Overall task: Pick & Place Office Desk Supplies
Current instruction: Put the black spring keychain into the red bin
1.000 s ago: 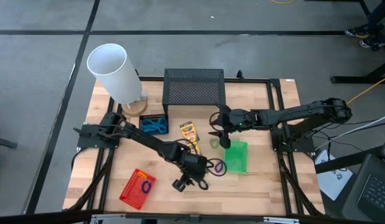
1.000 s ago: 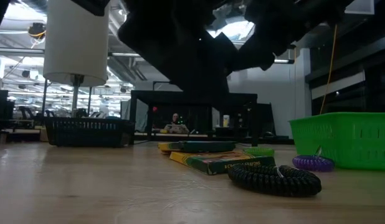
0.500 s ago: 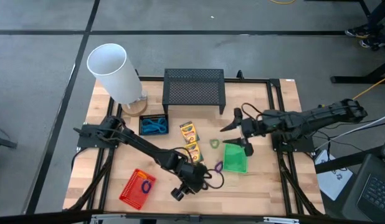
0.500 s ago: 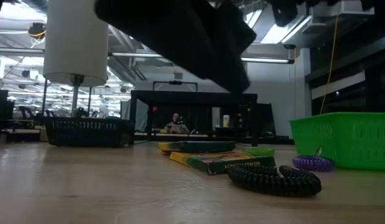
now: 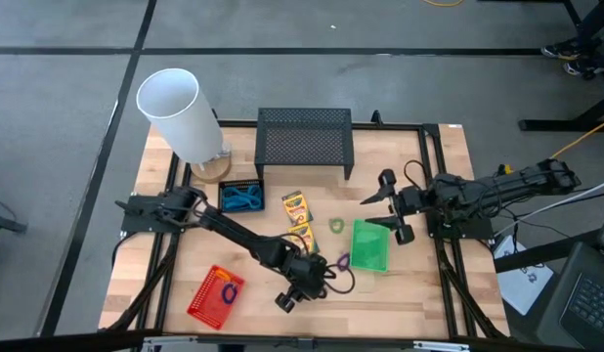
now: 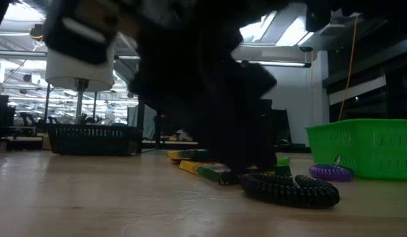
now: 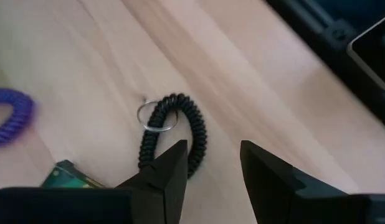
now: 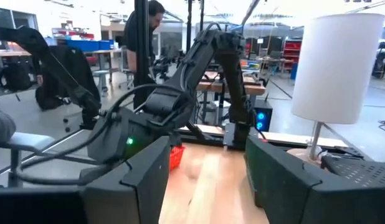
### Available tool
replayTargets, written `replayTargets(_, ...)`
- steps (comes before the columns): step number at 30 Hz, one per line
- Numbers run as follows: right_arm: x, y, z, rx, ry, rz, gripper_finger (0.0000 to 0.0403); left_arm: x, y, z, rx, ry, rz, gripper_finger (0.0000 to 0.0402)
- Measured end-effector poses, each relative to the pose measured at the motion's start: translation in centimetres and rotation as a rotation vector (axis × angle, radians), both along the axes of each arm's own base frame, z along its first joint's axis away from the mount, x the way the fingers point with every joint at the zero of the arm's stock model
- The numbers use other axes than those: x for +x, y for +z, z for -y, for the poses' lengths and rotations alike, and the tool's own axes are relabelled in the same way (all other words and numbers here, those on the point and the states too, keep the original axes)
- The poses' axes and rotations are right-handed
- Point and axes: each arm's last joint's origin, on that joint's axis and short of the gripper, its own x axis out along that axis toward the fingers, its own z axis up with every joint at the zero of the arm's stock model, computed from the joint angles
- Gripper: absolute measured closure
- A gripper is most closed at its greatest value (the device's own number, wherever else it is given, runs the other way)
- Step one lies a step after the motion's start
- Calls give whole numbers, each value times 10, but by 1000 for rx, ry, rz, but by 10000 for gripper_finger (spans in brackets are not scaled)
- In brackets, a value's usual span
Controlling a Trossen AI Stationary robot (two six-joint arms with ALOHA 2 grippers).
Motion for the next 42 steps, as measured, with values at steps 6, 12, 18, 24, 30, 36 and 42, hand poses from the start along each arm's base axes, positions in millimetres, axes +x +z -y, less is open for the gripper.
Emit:
replayTargets(6,-1,0,1,21,-4,1,190,5,-6,-3,8,-1,22,256)
replayTargets(12,-1,-1,1,55,2,-12,190,5,-11,-4,63,18,26,256)
replayTargets(18,-1,-2,1,84,5,-31,190,8,-19,-4,76,23,21,257)
replayTargets(24,-1,-2,0,89,8,-33,190,7,-19,-3,78,15,19,301)
replayTargets(30,-1,-2,0,71,6,-29,190,8,-12,-1,82,16,-11,389)
replayTargets(36,-1,-2,0,67,5,-30,190,5,10,-2,64,36,-71,392)
replayTargets(42,0,-2,1,67,-2,-31,190,-19,62,9,-26,-59,-53,396)
